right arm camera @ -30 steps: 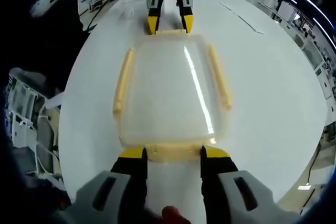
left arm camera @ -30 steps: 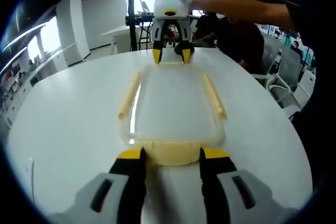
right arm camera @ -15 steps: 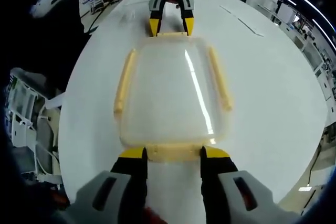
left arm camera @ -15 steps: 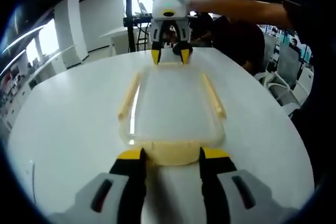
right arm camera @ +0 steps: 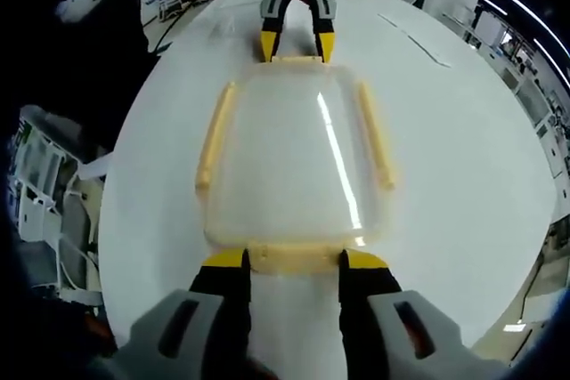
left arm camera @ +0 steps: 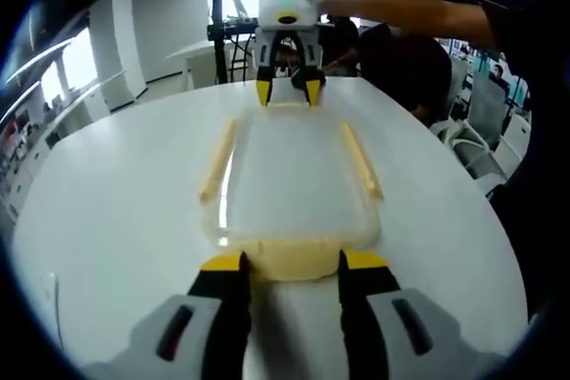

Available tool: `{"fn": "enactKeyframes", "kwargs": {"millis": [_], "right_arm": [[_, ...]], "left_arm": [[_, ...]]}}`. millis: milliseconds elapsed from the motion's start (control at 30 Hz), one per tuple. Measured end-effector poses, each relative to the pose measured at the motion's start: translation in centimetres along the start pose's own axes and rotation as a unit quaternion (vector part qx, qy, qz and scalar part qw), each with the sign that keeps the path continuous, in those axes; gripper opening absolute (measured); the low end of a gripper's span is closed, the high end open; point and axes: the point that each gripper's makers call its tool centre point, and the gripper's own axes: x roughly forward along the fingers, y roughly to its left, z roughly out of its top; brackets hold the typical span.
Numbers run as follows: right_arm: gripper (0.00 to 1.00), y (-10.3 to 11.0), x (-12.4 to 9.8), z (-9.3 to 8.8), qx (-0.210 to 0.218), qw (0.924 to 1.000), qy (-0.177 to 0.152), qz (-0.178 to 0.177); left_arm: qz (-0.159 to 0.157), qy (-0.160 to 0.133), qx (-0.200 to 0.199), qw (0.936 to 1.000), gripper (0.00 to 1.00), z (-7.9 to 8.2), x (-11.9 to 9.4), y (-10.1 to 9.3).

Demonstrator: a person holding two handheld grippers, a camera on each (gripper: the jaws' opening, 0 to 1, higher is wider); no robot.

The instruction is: Snap each plastic latch of the storage box into its locked position after aligning the lid with the box until every specified latch is closed and the lid sits flush.

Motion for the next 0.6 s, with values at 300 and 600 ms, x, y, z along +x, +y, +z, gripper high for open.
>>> {"fn": "enactKeyframes", "kwargs": {"millis": [300, 600], "right_arm": [[0.36, 0.4, 0.2, 0.8, -0.005, 0.9999, 0.009, 0.005], [0.36, 1.3, -0.9, 2.8, -0.006, 0.9999, 0.008, 0.002]], "left_arm": [[-0.004, 0.018, -0.019, 0.9996, 0.37, -0.3, -0.6, -0.4], [-0.007, 0.033, -0.028, 0.9990, 0.37, -0.3, -2.0, -0.9]]}}
